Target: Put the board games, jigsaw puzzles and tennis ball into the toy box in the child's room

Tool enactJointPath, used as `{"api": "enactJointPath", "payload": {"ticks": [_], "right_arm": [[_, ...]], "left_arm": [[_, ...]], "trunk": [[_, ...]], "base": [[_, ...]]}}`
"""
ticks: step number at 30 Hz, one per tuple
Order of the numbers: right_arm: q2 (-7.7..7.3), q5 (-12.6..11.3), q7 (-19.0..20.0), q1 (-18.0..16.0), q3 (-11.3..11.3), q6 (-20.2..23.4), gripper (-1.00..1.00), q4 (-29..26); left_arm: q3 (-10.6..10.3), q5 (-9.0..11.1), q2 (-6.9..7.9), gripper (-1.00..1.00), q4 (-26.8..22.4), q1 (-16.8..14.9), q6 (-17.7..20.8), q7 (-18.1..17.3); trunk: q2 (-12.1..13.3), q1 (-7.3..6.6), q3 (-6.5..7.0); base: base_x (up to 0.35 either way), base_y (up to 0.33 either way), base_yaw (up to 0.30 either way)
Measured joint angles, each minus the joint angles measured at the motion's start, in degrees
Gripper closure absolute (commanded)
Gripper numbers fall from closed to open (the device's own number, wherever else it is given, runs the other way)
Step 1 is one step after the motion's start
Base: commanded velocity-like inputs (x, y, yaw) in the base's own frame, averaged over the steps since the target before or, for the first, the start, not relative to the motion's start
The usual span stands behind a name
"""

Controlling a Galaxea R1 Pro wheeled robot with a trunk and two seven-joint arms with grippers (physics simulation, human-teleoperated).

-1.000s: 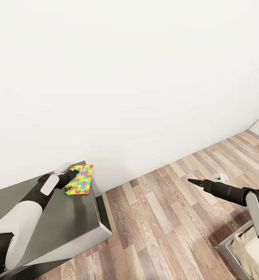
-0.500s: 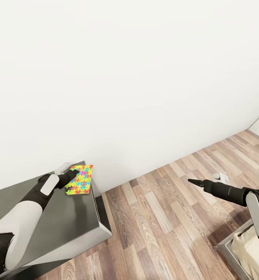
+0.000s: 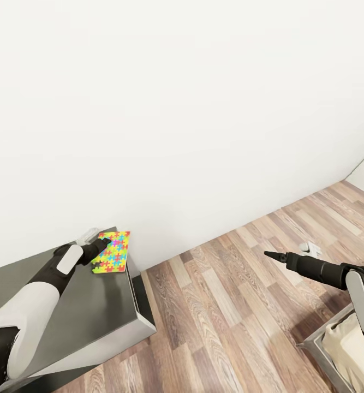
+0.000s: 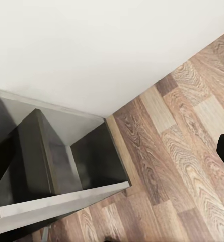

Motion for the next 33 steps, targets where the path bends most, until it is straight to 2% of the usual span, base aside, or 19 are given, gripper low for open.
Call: {"api": "enactJointPath", "payload": {"ticks": [19, 33], "right_arm": [[0.03, 0.0, 0.0, 0.1, 0.0, 0.0, -1.00, 0.0], [0.07, 0.0, 0.0, 0.2, 0.1, 0.0, -1.00, 0.0]], "left_arm": [[0.0, 0.0, -0.01, -1.00, -0.1, 0.0, 0.0, 0.0], [0.0, 0.0, 0.00, -1.00, -0.1, 0.0, 0.0, -0.1]], "trunk": [[0.0, 0.00, 0.00], [0.0, 0.00, 0.00]], "base": [[0.000, 0.000, -0.007], [0.000, 0.000, -0.092]]}}
